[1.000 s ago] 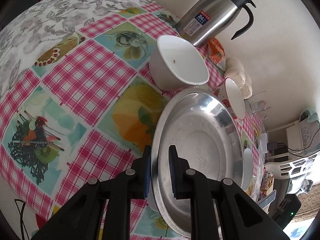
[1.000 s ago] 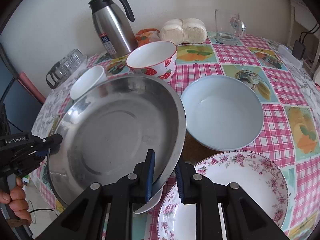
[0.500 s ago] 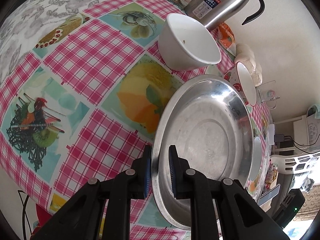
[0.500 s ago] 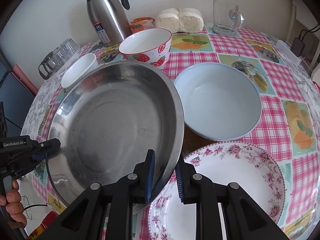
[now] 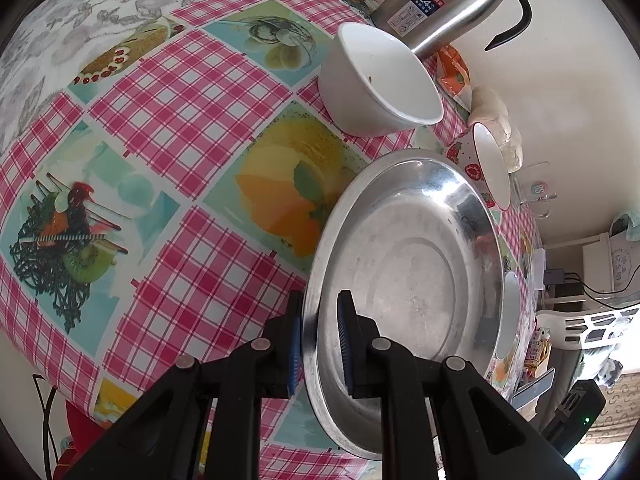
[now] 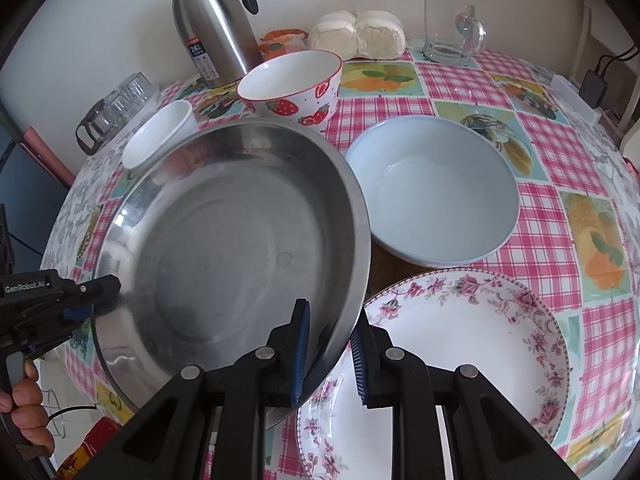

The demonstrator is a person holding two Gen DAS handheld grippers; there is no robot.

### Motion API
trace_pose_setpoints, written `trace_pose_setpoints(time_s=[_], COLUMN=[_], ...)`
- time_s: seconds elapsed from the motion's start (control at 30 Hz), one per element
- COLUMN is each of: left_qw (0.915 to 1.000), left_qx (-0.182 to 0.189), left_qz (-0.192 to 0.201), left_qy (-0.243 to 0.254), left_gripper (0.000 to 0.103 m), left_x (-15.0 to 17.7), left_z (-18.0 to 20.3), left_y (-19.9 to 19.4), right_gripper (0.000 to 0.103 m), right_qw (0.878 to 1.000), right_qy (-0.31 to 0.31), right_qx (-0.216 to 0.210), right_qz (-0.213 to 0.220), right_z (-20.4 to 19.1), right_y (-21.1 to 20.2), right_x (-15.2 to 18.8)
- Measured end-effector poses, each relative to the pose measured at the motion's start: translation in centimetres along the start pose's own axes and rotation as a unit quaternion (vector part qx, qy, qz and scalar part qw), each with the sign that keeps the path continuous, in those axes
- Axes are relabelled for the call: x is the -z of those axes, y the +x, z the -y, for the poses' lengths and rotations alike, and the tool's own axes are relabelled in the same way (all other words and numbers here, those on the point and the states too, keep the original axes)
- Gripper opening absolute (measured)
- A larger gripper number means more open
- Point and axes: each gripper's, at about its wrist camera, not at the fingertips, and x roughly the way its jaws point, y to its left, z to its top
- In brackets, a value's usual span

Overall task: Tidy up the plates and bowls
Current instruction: 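Lower the steel tray onto the table beside the white bowl and open the right gripper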

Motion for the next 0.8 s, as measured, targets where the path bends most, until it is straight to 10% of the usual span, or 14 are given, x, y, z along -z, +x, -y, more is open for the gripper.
trace_pose_setpoints(time_s=[0.4, 0.8], left_qw=[1.0000, 0.9984], left_qx=[-0.005, -0.028], left_qz=[0.008, 0.036], left_qy=[0.002, 0.033], left_gripper=[0.020, 0.052], left_x=[-0.2, -0.3], left_z=[0.5, 1.9], left_y=[-0.9, -2.5], right_gripper=[0.027, 0.036], right_qw=[1.000, 0.998], right_qy=[0.025, 0.054], right_qx=[0.001, 0.021], right_qz=[-0.015, -0.003], right_z=[0.7, 1.7], right_y=[-0.1, -1.7], right_x=[0.0, -0.5])
